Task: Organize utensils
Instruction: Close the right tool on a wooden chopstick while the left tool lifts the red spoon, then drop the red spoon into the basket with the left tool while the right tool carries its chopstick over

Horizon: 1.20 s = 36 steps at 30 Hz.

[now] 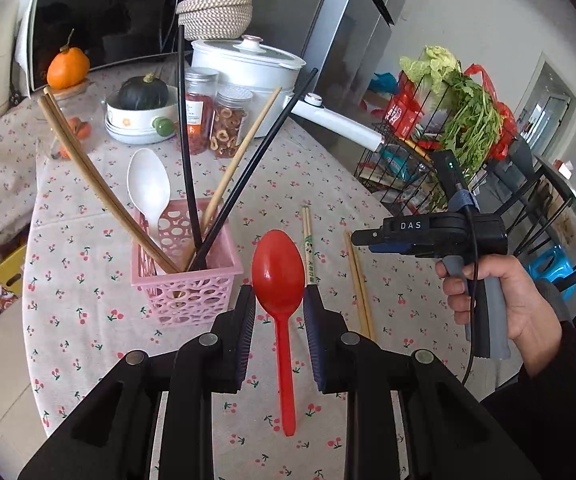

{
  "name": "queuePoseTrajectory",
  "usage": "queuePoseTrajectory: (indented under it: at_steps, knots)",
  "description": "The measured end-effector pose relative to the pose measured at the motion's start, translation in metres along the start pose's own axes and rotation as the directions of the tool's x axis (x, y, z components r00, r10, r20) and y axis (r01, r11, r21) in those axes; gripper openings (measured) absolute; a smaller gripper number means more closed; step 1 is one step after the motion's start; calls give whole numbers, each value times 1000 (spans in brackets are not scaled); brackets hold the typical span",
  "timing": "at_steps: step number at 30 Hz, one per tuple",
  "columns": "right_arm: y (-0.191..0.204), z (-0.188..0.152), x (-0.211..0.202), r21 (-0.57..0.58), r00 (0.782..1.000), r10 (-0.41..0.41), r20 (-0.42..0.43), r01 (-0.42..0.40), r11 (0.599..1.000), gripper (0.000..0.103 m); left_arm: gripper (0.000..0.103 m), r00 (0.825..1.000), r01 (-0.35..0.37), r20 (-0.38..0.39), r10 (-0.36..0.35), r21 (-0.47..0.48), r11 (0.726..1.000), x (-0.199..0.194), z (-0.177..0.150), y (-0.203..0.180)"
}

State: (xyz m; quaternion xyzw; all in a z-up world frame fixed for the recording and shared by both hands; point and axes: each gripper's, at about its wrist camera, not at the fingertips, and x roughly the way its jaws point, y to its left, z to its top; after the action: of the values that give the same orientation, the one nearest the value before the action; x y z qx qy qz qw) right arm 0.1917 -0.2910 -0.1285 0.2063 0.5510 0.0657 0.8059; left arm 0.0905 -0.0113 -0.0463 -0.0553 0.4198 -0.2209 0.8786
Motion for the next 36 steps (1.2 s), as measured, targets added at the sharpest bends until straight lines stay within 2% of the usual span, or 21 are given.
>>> queuePoseTrajectory:
  at_steps: [3, 7, 10, 12, 14, 17, 21, 23, 24, 26, 27, 33, 36]
  knots:
    - [7, 2, 15, -2, 1000, -12, -24, 12, 1000, 35, 26, 1000, 20, -19, -20, -25, 1000, 1, -2, 8]
    - [9, 5, 28, -24, 995, -96, -21, 96, 995, 34, 26, 999, 35, -10, -35, -32, 999, -4, -1, 13]
    - [15, 7, 33, -56, 992, -128, -9, 128, 990, 34, 26, 999, 42, -6, -42, -32, 999, -6, 0, 16]
    - [21, 5, 40, -93, 985, -174, -11, 172, 981, 34, 26, 999, 42, -9, -43, -34, 999, -6, 1, 17]
    - [34, 2, 44, -174, 968, -252, 5, 249, 953, 34, 26, 999, 42, -12, -42, -37, 998, -5, 0, 18]
    - [51, -5, 52, -279, 941, -339, 25, 332, 901, 42, 26, 999, 38, -17, -38, -38, 999, -3, -1, 19]
    - [52, -6, 56, -276, 946, -325, 15, 316, 908, 62, 26, 999, 27, -19, -28, -44, 999, -4, -2, 22]
    - [55, -10, 57, -291, 939, -342, 39, 338, 895, 62, 26, 1000, 19, -17, -20, -48, 999, -5, -3, 23]
    - [55, -11, 56, -281, 942, -331, 49, 331, 901, 60, 26, 1000, 15, -14, -16, -50, 999, -6, -3, 23]
    - [56, -12, 54, -287, 948, -310, 78, 319, 903, 30, 26, 1000, 10, -10, -11, -53, 999, -9, -5, 24]
    - [58, -12, 54, -285, 951, -298, 79, 308, 908, 11, 26, 1000, 7, -7, -7, -52, 999, -10, -5, 23]
    - [49, -12, 45, -186, 974, -204, 98, 220, 958, 6, 26, 999, -15, 39, 16, -36, 999, -26, -5, 21]
    - [52, -13, 22, -167, 979, -126, 158, 152, 974, 6, 26, 997, -12, 82, 15, -36, 999, -42, -3, 22]
